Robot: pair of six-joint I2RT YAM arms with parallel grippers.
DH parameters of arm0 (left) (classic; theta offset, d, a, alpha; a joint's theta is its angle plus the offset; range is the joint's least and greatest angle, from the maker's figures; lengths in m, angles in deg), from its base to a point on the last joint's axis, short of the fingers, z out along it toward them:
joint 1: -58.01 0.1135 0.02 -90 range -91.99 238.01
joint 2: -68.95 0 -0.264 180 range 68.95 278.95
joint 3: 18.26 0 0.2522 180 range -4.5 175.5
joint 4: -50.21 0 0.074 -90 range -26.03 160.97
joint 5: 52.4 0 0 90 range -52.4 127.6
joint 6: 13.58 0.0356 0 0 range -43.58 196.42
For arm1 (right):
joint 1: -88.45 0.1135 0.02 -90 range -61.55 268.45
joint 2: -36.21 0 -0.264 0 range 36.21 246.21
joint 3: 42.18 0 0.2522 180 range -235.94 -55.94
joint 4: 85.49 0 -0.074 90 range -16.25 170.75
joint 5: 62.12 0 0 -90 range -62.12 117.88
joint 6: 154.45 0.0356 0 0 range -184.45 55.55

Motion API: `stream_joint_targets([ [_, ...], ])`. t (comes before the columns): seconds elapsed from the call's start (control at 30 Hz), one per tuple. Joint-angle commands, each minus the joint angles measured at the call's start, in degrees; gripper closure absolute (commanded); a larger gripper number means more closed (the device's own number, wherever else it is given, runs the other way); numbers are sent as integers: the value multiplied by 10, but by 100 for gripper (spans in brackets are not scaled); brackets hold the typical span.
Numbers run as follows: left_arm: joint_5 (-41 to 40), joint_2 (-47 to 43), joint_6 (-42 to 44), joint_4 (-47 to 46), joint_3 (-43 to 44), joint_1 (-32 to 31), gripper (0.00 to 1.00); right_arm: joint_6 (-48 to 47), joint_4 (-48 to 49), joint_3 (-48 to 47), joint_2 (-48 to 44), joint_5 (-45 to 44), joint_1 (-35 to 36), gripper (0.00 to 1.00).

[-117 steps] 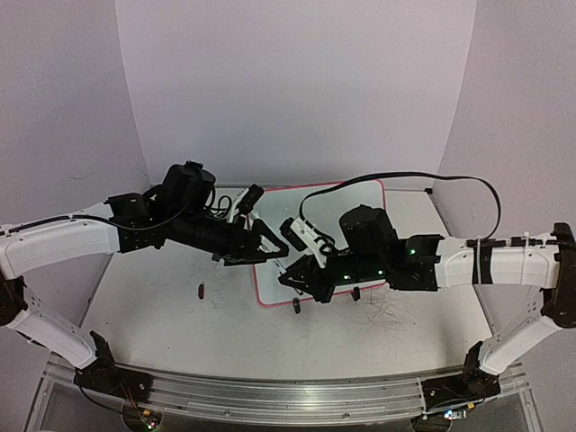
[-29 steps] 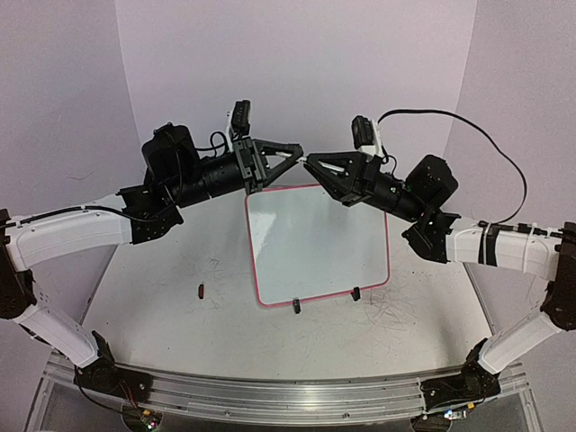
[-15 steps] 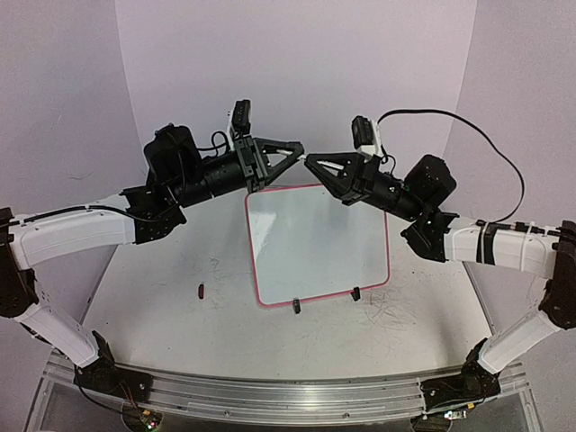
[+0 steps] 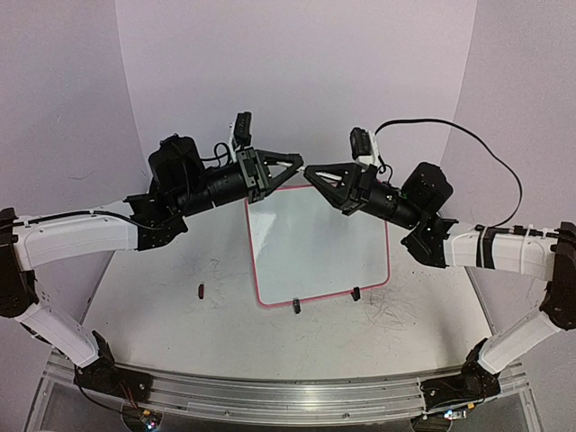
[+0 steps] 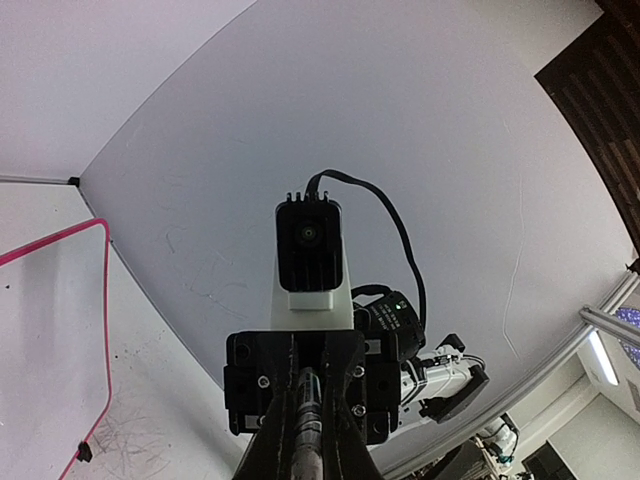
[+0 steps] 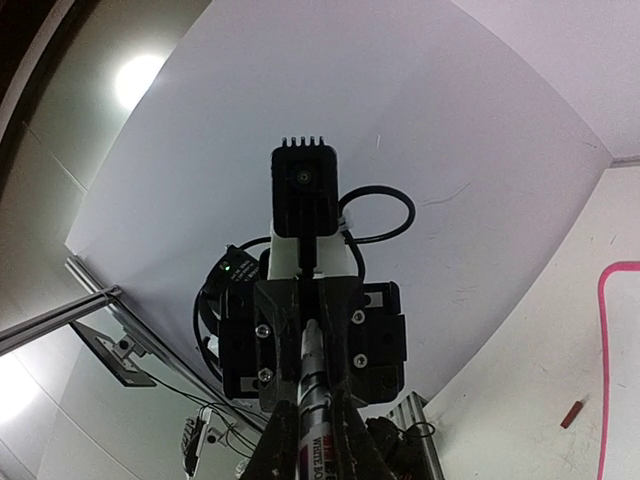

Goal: Write a sentence on the whiteboard
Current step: Pass from the left arm to the right

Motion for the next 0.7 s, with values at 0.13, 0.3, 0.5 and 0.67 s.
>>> stream_joint_targets([
  [0.13, 17, -15, 11, -1, -4, -9, 100, 3, 32, -23, -12, -22, 2, 81],
  [0.3, 9, -16, 12, -1, -6, -8, 100, -3, 31, -30, -4, -7, 2, 81],
  [0.5, 4, -16, 14, -1, 0, -8, 100, -25, 24, -28, -12, 14, 2, 75],
  [0.67, 12, -11, 12, -2, 4, -8, 100, -36, 13, -26, -13, 30, 2, 78],
])
